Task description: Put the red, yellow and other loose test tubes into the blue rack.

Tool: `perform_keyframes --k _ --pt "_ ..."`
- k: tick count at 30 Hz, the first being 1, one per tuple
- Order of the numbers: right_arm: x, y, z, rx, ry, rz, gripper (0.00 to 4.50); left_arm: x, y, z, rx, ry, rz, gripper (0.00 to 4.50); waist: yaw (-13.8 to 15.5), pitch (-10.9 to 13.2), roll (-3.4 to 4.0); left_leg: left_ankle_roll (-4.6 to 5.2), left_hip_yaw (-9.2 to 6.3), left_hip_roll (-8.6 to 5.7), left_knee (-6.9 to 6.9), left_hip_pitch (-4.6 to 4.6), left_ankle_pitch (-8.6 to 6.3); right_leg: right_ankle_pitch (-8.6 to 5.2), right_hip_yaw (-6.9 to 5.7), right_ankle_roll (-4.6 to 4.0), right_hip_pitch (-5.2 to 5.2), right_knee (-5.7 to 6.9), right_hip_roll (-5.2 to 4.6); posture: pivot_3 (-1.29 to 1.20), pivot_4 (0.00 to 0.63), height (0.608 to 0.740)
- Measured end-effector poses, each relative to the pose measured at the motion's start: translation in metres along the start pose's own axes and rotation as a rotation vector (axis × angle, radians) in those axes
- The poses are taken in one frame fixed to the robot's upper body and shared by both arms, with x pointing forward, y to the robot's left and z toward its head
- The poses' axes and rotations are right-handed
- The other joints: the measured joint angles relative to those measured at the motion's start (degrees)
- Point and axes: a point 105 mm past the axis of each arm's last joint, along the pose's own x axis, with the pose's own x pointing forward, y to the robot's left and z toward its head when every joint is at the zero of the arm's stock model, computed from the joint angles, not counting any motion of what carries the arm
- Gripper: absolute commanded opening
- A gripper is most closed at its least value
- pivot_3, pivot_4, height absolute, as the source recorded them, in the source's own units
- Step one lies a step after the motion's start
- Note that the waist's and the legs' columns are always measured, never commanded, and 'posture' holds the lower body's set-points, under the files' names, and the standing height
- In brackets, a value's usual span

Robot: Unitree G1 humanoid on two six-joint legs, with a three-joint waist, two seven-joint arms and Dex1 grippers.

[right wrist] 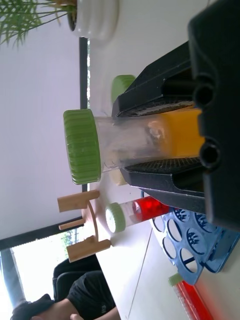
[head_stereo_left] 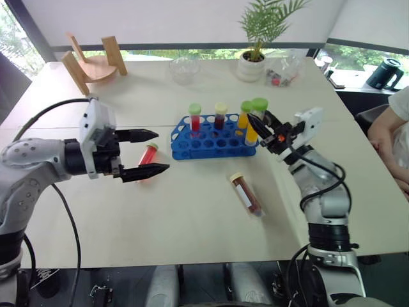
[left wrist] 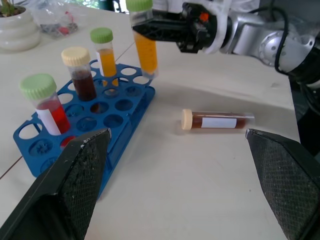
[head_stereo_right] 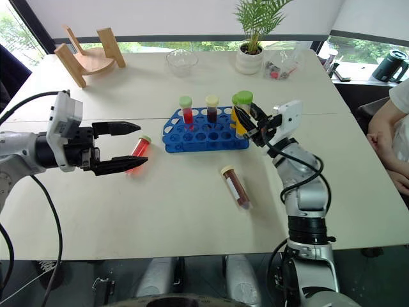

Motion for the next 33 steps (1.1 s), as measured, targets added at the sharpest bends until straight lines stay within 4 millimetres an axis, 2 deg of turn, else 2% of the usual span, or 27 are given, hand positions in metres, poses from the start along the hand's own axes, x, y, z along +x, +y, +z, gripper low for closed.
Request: perform_keyframes --k 11,17,27,30,33 --pt "0.010 -0.006 -0.008 -0.042 -0.034 -0.001 0.77 0.004 0.001 -0.001 -0.004 0.004 -0.009 4.50 -0.75 0.00 0.00 0.00 -0.04 0.02 -0.03 0.03 0.00 0.00 0.00 -0.01 0.00 0.07 0.03 0.00 0.150 0.740" --pt "0.017 0.002 -0.011 -0.045 -0.029 0.046 0.77 0.005 0.001 -0.001 -0.004 -0.005 0.003 4.50 -0.72 0.00 0.00 -0.01 -0.04 0.01 -0.01 0.03 0.00 0.00 0.00 0.00 0.00 0.08 0.02 0.00 0.150 0.740" --pt "0.017 0.003 -0.018 -0.036 -0.005 0.055 0.77 0.006 -0.003 -0.003 -0.001 0.001 0.015 4.50 -0.81 0.01 0.01 -0.01 -0.04 0.02 -0.02 0.04 0.00 0.00 0.01 -0.01 -0.01 0.10 0.03 0.00 0.150 0.740" --pt "0.017 0.003 -0.022 -0.027 0.009 0.054 2.37 0.006 -0.003 -0.004 -0.005 0.003 0.018 4.50 -0.80 0.01 0.01 -0.01 -0.05 0.02 -0.02 0.04 0.01 0.00 0.01 -0.01 -0.01 0.11 0.03 0.00 0.150 0.740" --pt "0.016 0.005 -0.026 -0.018 0.022 0.061 3.74 0.006 -0.003 -0.004 -0.004 0.002 0.022 4.50 -0.74 0.01 0.01 -0.01 -0.04 0.02 -0.02 0.04 0.00 0.00 0.01 -0.01 -0.01 0.11 0.03 0.00 0.150 0.740"
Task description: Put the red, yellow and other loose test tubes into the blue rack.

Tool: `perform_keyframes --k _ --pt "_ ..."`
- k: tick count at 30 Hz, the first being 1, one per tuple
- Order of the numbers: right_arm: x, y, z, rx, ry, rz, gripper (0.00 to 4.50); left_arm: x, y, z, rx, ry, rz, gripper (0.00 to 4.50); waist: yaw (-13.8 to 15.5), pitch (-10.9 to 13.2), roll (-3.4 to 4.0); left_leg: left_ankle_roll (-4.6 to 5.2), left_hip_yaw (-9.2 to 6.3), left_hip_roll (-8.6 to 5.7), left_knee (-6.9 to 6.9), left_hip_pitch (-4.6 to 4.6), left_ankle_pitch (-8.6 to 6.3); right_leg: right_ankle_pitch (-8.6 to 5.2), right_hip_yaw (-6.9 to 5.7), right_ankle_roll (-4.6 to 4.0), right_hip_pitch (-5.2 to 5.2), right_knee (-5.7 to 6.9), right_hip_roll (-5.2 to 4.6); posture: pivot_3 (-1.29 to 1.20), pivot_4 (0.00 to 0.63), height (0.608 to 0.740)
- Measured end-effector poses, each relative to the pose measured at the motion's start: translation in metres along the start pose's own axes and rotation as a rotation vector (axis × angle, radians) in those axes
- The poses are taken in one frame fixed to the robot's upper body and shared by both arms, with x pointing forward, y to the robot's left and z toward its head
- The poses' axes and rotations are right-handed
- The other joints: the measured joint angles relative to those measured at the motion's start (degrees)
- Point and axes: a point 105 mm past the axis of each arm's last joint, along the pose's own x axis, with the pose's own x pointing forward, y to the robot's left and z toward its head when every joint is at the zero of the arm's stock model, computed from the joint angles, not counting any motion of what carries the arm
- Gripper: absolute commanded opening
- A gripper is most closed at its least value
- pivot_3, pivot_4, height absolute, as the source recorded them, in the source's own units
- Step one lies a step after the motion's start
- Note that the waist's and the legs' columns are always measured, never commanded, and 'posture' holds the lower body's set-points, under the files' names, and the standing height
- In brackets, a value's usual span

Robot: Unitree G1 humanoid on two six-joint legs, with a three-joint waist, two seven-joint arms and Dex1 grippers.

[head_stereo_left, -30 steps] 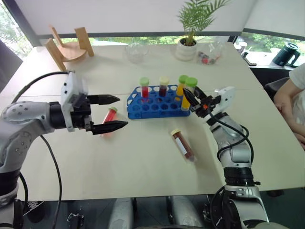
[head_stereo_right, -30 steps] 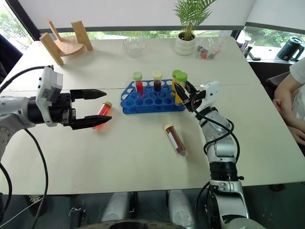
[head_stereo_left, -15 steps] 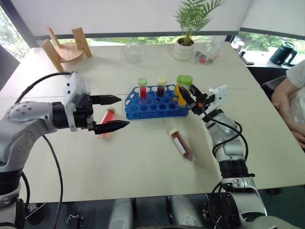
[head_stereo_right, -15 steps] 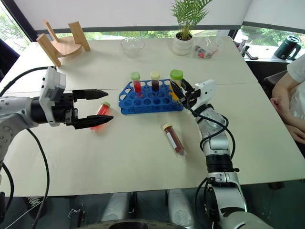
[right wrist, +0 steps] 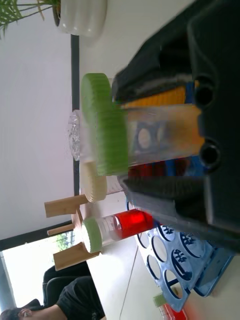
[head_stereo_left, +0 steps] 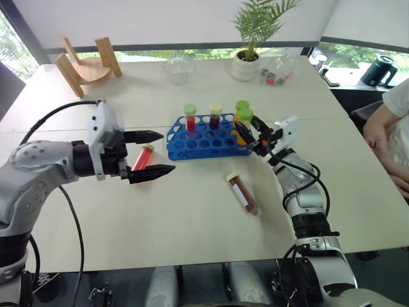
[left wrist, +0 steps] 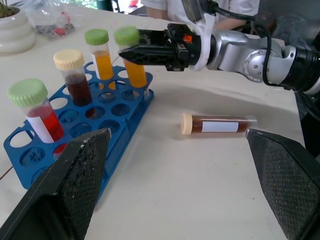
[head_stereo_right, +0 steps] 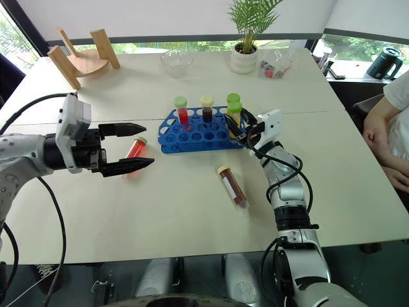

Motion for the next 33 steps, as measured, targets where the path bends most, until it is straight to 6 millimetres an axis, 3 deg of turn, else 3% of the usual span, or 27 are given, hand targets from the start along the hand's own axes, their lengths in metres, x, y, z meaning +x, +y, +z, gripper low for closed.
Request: perform_keyframes --k 1,2,6,11,15,20,23,28,33 --pt "-0.001 0.000 -0.002 0.001 0.006 0.000 4.36 0.000 0.000 0.000 0.000 -0.001 0.000 4.50 0.01 0.00 0.00 0.00 0.00 0.00 0.00 0.00 0.00 0.00 0.00 0.00 0.00 0.00 0.00 0.00 0.150 0.740" --pt "-0.004 0.000 -0.003 -0.002 0.016 -0.003 4.48 0.000 0.000 0.000 -0.001 -0.002 0.000 4.50 0.07 0.00 0.00 0.00 0.00 0.00 -0.01 -0.01 0.00 0.00 0.00 0.00 0.00 0.00 -0.01 0.00 0.150 0.740" --pt "-0.027 -0.011 0.003 -0.128 0.138 -0.004 4.48 0.002 -0.001 0.000 -0.004 -0.009 0.000 4.50 0.46 0.03 0.04 0.00 0.00 -0.09 0.02 -0.04 0.00 0.00 0.00 0.00 0.01 -0.01 -0.12 0.00 0.150 0.740" --pt "-0.074 -0.028 0.036 -0.228 0.487 0.104 4.48 0.002 -0.003 -0.005 -0.023 -0.006 -0.014 4.50 0.53 0.03 0.03 0.01 -0.01 -0.04 0.06 0.00 0.00 -0.01 0.00 -0.01 0.06 -0.06 -0.05 0.00 0.150 0.740" --pt "-0.097 -0.006 0.054 -0.123 0.824 0.277 4.48 0.005 -0.004 -0.006 -0.032 -0.019 -0.036 4.50 -0.16 0.07 0.10 0.03 -0.02 0.04 0.01 0.15 -0.01 -0.02 0.03 -0.06 0.10 -0.04 0.08 0.00 0.150 0.740" --pt "-0.088 0.038 0.066 0.075 1.024 0.463 4.48 0.014 -0.007 -0.010 -0.043 -0.030 -0.060 4.50 0.03 0.07 0.01 0.03 -0.05 0.07 0.06 0.09 0.00 -0.02 0.06 -0.12 0.08 -0.07 0.14 0.00 0.150 0.740" --pt "-0.080 0.043 0.054 0.129 1.100 0.456 4.48 0.014 -0.006 -0.011 -0.045 -0.034 -0.056 4.50 0.36 0.07 -0.06 0.03 -0.03 0.00 0.06 -0.05 -0.01 -0.01 0.02 -0.09 0.02 -0.14 0.01 0.00 0.150 0.740" --pt "-0.072 0.050 0.011 0.122 1.233 0.384 4.48 0.011 -0.009 -0.016 -0.053 -0.016 -0.052 4.50 0.32 0.09 -0.13 0.07 0.04 -0.04 0.03 -0.22 -0.03 0.01 0.03 -0.04 -0.11 -0.25 -0.10 0.00 0.150 0.740" --pt "-0.068 0.061 -0.009 0.085 1.256 0.336 4.48 0.010 -0.009 -0.017 -0.055 -0.011 -0.044 4.50 0.20 0.09 -0.13 0.08 0.00 -0.02 0.03 -0.22 -0.03 0.01 0.00 -0.03 -0.13 -0.22 -0.05 0.00 0.150 0.740"
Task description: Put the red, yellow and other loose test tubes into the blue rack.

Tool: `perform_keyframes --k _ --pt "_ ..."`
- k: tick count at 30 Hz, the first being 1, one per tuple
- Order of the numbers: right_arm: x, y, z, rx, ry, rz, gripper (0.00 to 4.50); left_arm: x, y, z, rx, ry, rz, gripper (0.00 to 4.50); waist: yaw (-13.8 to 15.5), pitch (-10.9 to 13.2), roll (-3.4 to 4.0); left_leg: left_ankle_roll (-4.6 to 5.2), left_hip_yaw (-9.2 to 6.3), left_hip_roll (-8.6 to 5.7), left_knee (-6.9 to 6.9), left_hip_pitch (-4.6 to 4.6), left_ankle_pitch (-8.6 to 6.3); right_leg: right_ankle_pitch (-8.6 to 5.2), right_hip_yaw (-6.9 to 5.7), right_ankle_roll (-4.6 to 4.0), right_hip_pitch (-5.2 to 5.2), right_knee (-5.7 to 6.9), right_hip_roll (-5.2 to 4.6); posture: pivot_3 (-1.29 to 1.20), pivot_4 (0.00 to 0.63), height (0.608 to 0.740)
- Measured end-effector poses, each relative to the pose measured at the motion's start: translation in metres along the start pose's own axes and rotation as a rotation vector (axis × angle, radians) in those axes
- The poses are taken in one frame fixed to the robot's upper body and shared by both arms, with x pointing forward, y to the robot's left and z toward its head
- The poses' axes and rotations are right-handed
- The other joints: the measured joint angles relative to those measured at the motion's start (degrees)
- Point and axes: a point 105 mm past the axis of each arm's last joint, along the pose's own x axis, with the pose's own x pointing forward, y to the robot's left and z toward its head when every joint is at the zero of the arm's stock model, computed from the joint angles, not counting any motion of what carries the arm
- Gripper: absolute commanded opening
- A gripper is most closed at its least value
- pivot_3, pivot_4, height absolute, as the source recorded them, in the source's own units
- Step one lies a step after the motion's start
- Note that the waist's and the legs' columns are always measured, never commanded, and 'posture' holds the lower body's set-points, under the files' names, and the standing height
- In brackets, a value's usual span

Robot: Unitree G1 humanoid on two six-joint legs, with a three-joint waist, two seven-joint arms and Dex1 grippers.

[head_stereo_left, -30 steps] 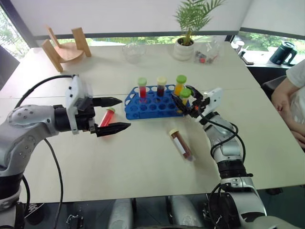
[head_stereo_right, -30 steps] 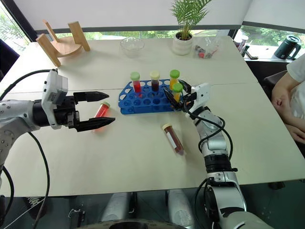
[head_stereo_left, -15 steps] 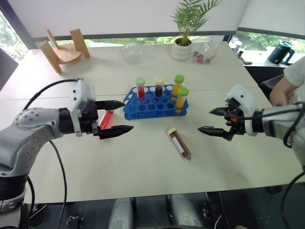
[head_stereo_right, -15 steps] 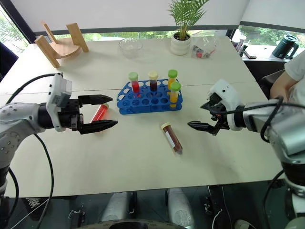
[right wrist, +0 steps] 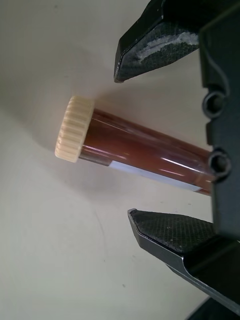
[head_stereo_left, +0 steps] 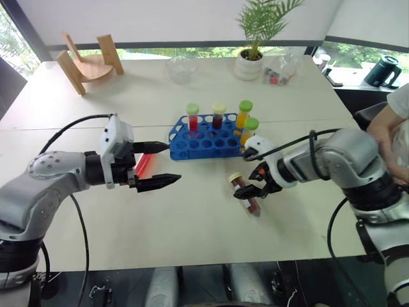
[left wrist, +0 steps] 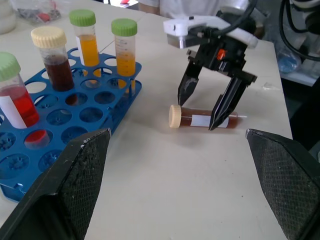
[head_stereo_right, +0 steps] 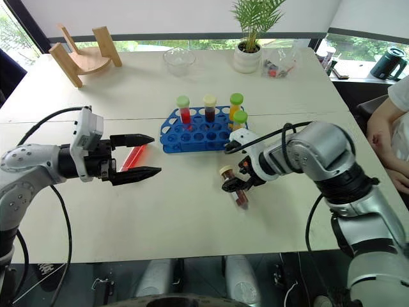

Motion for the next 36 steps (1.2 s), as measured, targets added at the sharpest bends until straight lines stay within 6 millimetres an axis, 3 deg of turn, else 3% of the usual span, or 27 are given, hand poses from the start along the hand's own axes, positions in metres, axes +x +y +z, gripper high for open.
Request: perform_keyframes --k 2,5,10,11,15,17,22,25,32,36 --pt "0.005 0.002 0.002 -0.009 -0.007 -0.024 4.48 0.000 0.000 0.000 0.002 -0.001 0.002 4.50 -0.08 -0.01 -0.02 0.00 0.00 0.00 0.02 0.04 0.00 0.00 0.00 0.00 0.05 0.01 0.01 0.00 0.150 0.740" --pt "0.007 0.001 0.001 -0.020 -0.007 -0.057 3.65 0.000 -0.001 0.001 0.005 -0.002 0.002 4.50 -0.17 -0.04 -0.07 0.00 0.01 0.01 0.02 0.09 0.00 0.00 0.00 -0.01 0.08 0.01 0.01 0.00 0.150 0.740" --pt "0.009 0.005 -0.002 -0.042 -0.004 -0.069 1.06 -0.001 0.001 0.002 0.009 -0.001 0.011 4.50 -0.15 -0.05 -0.07 0.00 -0.02 0.02 -0.01 0.09 0.00 0.00 0.00 -0.01 0.07 0.03 0.06 0.00 0.150 0.740" --pt "0.009 0.006 -0.002 -0.048 -0.006 -0.068 0.85 -0.001 0.001 0.002 0.010 -0.001 0.015 4.50 -0.16 -0.04 -0.07 0.00 -0.02 0.02 -0.01 0.09 0.00 0.00 0.00 -0.01 0.06 0.03 0.06 0.00 0.150 0.740" --pt "0.008 0.010 -0.002 -0.070 -0.022 -0.066 0.83 -0.002 0.003 0.003 0.013 -0.004 0.032 4.50 -0.11 -0.04 -0.07 0.00 -0.02 0.03 -0.02 0.08 0.00 0.00 0.00 0.00 0.06 0.03 0.06 0.00 0.150 0.740" --pt "0.004 0.016 0.008 -0.093 -0.106 -0.039 0.83 -0.005 0.005 0.005 0.020 -0.007 0.048 4.50 -0.12 -0.02 -0.08 0.00 -0.01 0.03 -0.02 0.07 0.00 0.00 0.00 0.00 0.02 0.03 0.06 0.00 0.150 0.740" --pt "-0.040 0.030 0.067 -0.265 -0.627 -0.026 0.83 -0.014 0.008 0.007 0.025 0.004 0.090 4.50 -0.08 -0.07 -0.18 0.00 -0.05 0.04 -0.04 0.07 -0.01 0.00 -0.04 0.01 0.06 -0.01 0.08 0.00 0.150 0.740" --pt "-0.054 0.038 0.085 -0.279 -0.916 -0.003 0.83 -0.016 0.009 0.005 0.013 0.012 0.102 4.50 -0.11 -0.07 -0.18 0.00 -0.03 0.04 -0.04 0.07 0.00 0.00 -0.04 0.02 0.06 0.01 0.07 0.00 0.150 0.740" --pt "-0.049 0.020 0.105 -0.182 -1.341 -0.131 0.83 -0.018 0.010 0.006 -0.001 0.019 0.103 4.50 -0.17 -0.08 -0.24 -0.03 -0.01 0.04 0.00 0.12 0.01 0.01 -0.02 0.01 0.08 0.06 0.06 0.00 0.150 0.740" --pt "-0.019 -0.002 0.103 -0.117 -1.376 -0.240 0.83 -0.018 0.013 0.015 0.034 0.013 0.106 4.50 -0.16 -0.05 -0.20 -0.06 -0.01 0.03 -0.03 0.16 0.03 0.01 -0.03 0.01 0.09 0.11 0.05 0.00 0.150 0.740"
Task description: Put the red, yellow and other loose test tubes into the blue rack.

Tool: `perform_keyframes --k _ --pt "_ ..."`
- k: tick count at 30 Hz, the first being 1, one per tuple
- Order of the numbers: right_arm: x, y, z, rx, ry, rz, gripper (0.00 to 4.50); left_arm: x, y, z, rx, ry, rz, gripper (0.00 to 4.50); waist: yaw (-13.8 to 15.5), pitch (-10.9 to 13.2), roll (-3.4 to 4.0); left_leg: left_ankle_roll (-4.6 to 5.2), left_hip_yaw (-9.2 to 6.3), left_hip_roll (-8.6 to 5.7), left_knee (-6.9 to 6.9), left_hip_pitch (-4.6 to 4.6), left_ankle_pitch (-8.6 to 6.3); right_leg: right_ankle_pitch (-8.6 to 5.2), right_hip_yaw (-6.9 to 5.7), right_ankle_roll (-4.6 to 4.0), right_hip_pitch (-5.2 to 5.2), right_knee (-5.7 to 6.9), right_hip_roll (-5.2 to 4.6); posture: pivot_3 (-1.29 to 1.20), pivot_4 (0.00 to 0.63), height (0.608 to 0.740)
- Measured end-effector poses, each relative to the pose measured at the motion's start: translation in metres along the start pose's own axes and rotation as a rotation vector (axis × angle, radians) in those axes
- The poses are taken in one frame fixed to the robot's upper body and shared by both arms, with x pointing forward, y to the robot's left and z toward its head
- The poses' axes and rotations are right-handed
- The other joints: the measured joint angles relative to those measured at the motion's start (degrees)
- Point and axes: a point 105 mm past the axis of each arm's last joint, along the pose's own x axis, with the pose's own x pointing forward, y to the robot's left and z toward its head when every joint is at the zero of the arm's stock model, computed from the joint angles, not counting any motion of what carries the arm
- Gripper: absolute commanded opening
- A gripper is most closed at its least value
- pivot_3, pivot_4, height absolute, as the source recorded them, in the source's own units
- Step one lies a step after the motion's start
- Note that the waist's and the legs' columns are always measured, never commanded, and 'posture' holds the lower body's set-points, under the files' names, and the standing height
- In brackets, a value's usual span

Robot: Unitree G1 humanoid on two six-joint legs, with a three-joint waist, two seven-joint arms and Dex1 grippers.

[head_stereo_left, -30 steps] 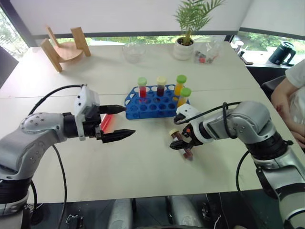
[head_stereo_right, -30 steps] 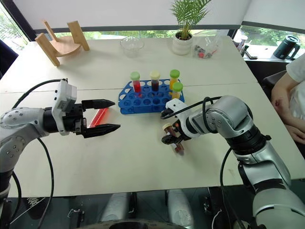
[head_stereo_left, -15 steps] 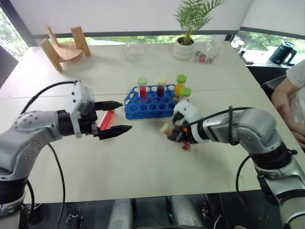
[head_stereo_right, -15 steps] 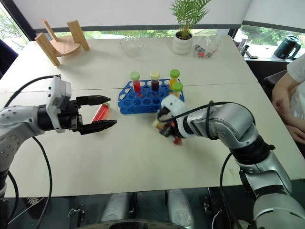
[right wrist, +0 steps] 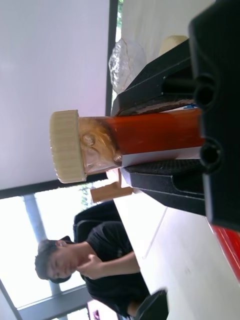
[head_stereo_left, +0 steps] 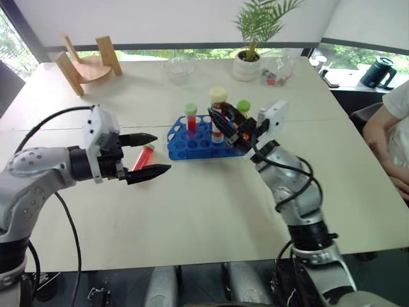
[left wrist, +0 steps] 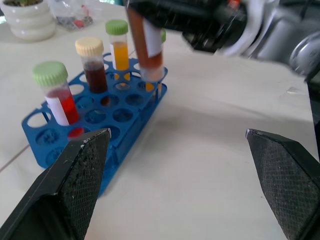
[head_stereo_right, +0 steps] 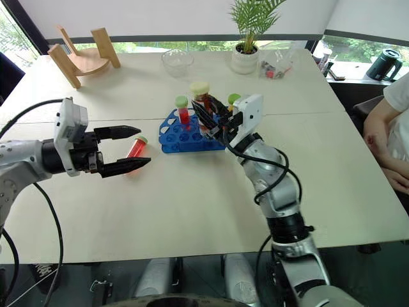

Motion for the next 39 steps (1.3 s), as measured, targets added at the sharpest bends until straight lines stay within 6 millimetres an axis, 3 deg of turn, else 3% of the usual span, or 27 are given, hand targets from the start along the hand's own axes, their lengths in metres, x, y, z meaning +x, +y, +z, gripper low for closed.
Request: perform_keyframes --k 5,27,34,35,39 --pt "0.002 -0.003 -0.022 -0.025 -0.006 -0.051 0.83 -0.001 0.002 0.000 -0.004 0.005 0.001 4.50 0.00 0.01 0.01 -0.03 -0.02 0.00 -0.04 0.00 0.02 0.00 0.00 -0.01 -0.02 0.02 0.00 0.00 0.150 0.740" --pt "0.007 -0.011 -0.052 -0.029 0.006 -0.122 0.83 0.001 0.000 0.001 0.001 0.011 0.011 4.50 -0.25 0.01 0.02 -0.13 -0.03 0.00 -0.02 0.06 0.07 0.00 0.00 -0.01 -0.01 0.14 0.00 0.00 0.150 0.740" --pt "-0.001 -0.010 -0.059 -0.035 0.052 -0.102 4.26 0.001 0.000 -0.001 -0.009 0.008 0.021 4.50 -0.17 0.01 0.02 -0.14 -0.06 0.00 -0.04 0.06 0.08 0.00 0.00 -0.02 0.00 0.16 0.00 0.00 0.150 0.740" --pt "-0.008 -0.009 -0.060 -0.045 0.075 -0.087 4.45 0.001 0.001 -0.003 -0.012 0.013 0.032 4.50 -0.10 0.02 0.03 -0.14 -0.06 0.00 -0.05 0.04 0.08 0.00 0.00 -0.02 -0.02 0.16 -0.01 0.00 0.150 0.740" --pt "-0.059 -0.013 -0.049 -0.104 0.233 0.029 4.45 -0.001 0.016 -0.014 0.009 0.082 0.153 4.50 0.80 0.07 0.09 -0.14 -0.08 -0.09 0.03 -0.03 0.08 -0.01 -0.03 -0.01 0.04 0.07 -0.14 0.00 0.150 0.740"
